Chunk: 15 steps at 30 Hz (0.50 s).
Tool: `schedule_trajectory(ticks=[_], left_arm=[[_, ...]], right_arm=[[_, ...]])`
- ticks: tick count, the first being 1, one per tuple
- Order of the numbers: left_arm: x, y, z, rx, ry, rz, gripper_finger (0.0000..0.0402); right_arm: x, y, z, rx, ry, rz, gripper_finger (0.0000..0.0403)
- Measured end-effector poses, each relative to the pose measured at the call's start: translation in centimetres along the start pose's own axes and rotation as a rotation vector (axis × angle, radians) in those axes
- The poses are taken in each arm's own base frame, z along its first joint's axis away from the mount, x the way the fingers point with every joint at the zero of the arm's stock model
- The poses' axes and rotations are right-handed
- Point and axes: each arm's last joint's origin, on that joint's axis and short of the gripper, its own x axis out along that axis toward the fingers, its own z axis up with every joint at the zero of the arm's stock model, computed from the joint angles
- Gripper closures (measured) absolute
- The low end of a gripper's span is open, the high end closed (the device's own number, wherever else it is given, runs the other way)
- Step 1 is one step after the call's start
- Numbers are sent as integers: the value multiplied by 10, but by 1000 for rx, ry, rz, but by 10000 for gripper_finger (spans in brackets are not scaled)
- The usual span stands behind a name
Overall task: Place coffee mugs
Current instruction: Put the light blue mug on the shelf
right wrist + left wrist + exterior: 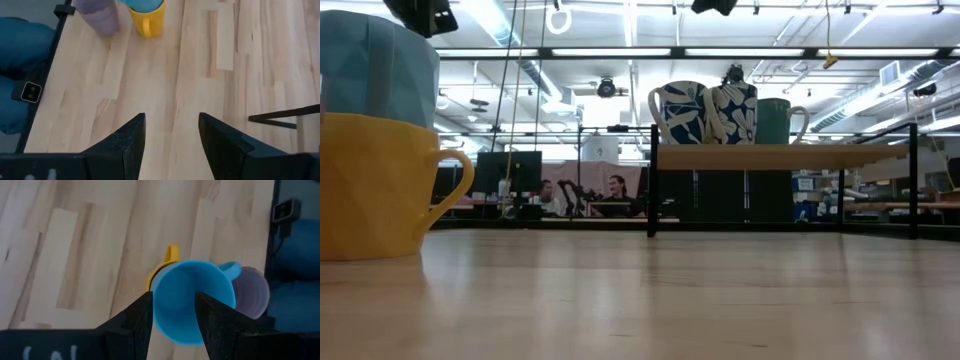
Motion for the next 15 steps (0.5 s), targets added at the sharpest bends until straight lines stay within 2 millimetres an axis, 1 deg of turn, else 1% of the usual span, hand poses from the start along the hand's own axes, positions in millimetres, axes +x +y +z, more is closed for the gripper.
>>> schedule_trajectory(ticks=[3,8,15], left_arm=[[10,-4,3,16,34,17,249],[24,-7,9,50,82,53,249],[42,-9,14,76,141,86,249]], right_arm=[[7,-1,-4,1,18,0,213],[14,-1,-8,2,37,0,213],[15,-1,-9,1,41,0,213]])
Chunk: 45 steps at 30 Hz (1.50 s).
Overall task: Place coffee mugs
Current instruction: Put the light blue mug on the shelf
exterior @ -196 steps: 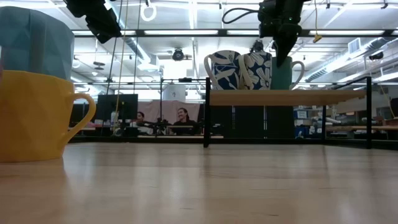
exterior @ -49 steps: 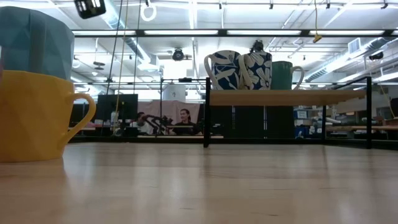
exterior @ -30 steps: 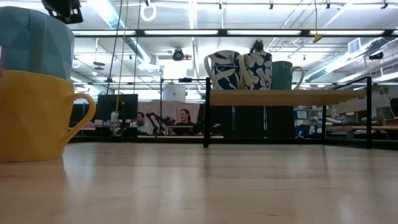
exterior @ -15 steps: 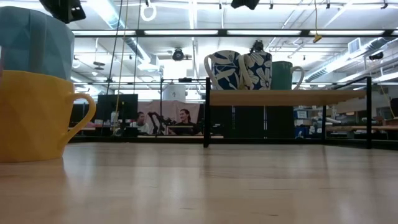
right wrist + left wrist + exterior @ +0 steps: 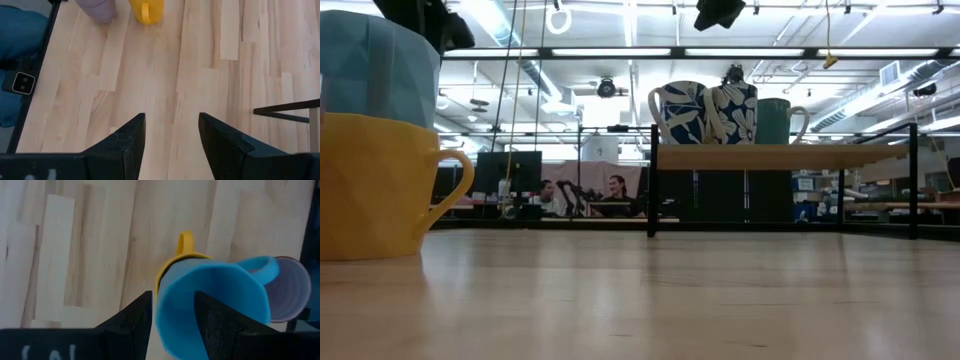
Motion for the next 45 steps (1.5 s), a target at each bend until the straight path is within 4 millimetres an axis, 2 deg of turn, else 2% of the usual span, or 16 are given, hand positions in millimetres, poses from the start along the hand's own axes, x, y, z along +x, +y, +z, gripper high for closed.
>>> schedule_trajectory(ticks=[10,20,29,45], left_arm=[[19,-4,8,36,69,30,249],[23,-6,12,46,55,23,249],[37,-8,16,57,105,47,250],[38,-8,16,57,111,46,329]], right_arm=[[0,0,0,-1,0,0,213],[0,0,1,-2,-7,0,213],[0,0,1,-2,-8,0,213],[0,0,2,-3,-22,1,213]])
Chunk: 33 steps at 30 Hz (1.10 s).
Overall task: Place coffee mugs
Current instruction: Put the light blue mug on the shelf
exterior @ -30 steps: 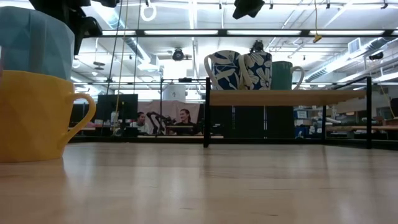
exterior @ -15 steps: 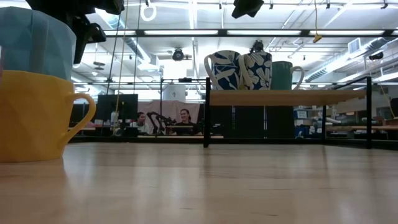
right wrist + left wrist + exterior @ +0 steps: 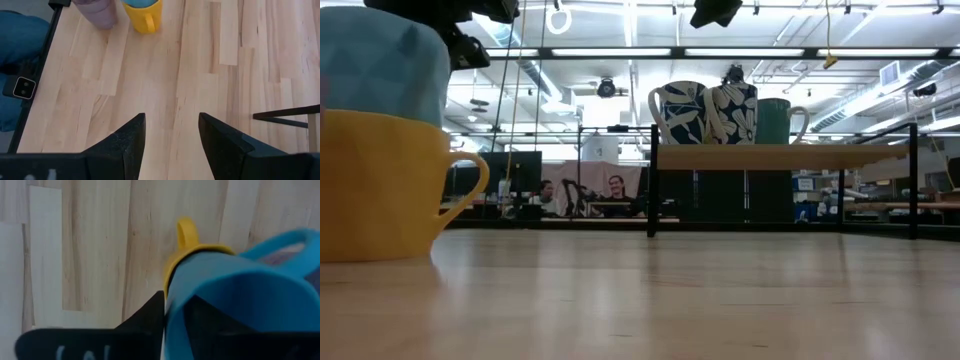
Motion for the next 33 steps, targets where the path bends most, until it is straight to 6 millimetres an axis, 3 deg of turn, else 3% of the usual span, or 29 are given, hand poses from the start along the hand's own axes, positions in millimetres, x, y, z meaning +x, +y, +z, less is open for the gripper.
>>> schedule_trajectory(ticks=[11,19,26,33], left_arm=[[-2,-2,1,-4,5,-45,376],[-28,-5,11,23,-64,-65,375],[-67,-2,31,84,-225,-101,375],[-98,15,73,173,-467,-62,375]], right_arm=[[0,0,0,0,1,0,213],[-4,0,-6,4,51,0,213],[-35,-2,-19,22,61,-10,213],[-83,-10,-32,58,-44,-42,213]])
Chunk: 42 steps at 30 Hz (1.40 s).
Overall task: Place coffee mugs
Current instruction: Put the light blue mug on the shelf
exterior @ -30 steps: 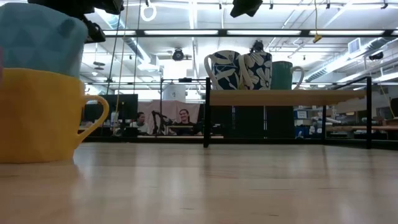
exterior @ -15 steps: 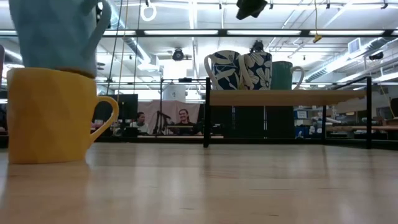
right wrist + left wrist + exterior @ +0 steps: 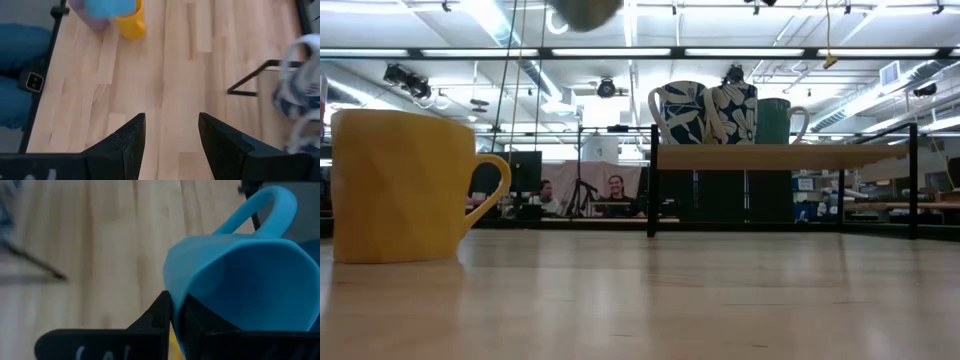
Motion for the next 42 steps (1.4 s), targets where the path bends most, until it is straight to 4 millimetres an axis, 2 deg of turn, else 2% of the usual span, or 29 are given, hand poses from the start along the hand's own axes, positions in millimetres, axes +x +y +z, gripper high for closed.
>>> schedule_trajectory(ticks=[3,6,10,14,21,25,30,42], left_arm=[[7,9,24,86,-53,25,375],[23,16,46,183,-68,43,375],[57,22,69,309,-34,52,376],[99,25,78,423,35,40,376],[171,30,65,580,197,-11,371],[197,31,55,615,268,-39,370],[211,32,47,680,335,-74,370],[220,32,35,796,435,-137,369]], right_arm=[[-20,-5,-6,18,-50,-18,213],[-37,-10,-12,38,-98,-38,213],[-54,-13,-19,53,-147,-57,213],[-65,-13,-24,59,-178,-66,213],[-68,-13,-25,58,-186,-66,213],[-65,-13,-24,59,-176,-66,213],[-61,-14,-22,59,-162,-66,213],[-59,-14,-22,59,-153,-65,213]])
